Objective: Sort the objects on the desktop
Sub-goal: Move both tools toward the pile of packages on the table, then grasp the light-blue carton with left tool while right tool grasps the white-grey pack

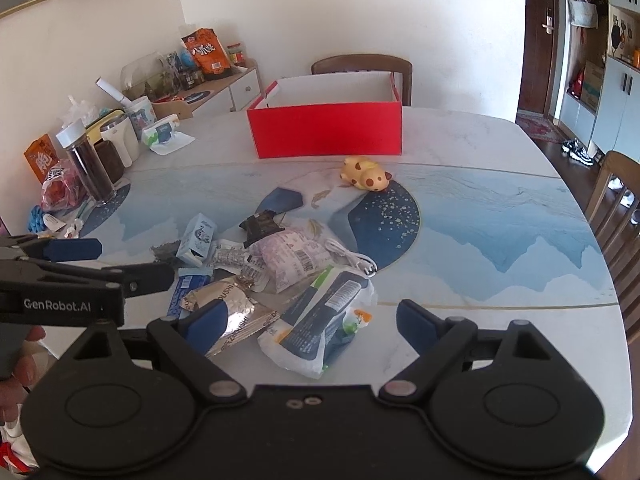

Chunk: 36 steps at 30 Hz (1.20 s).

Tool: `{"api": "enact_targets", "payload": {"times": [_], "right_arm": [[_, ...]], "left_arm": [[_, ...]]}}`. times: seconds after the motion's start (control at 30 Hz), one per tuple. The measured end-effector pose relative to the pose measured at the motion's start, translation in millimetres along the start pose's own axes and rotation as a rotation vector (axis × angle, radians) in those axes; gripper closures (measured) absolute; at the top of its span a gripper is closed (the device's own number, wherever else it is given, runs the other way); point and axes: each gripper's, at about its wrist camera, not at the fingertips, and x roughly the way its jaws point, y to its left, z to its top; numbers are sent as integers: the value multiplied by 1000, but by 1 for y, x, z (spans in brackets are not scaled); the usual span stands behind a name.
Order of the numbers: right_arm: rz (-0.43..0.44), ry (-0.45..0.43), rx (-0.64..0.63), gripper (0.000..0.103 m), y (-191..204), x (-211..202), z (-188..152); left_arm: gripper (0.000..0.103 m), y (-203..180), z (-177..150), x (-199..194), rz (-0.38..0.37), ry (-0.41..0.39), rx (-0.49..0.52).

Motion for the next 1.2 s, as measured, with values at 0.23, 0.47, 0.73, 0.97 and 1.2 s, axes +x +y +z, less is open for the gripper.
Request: {"api": "enact_targets", "payload": {"times": [0.23, 0.47, 0.73, 0.97, 1.2], "right_arm": [[-44, 20, 29, 17, -3, 15, 3], [-68, 43, 38, 17, -5, 33, 6], [-80, 73, 35, 18, 3, 52, 9], [-119, 101, 73, 21, 2, 70, 8], [-159, 130, 118, 24, -2, 84, 7]], "left_arm": [[0, 16, 8, 19, 13, 11, -23], [0, 39, 15, 47, 61, 45, -43], [0, 79, 21, 88, 94, 82, -63], [0, 106, 30, 129, 58, 138, -79], [4, 120, 37, 163, 19, 198, -75]]}}
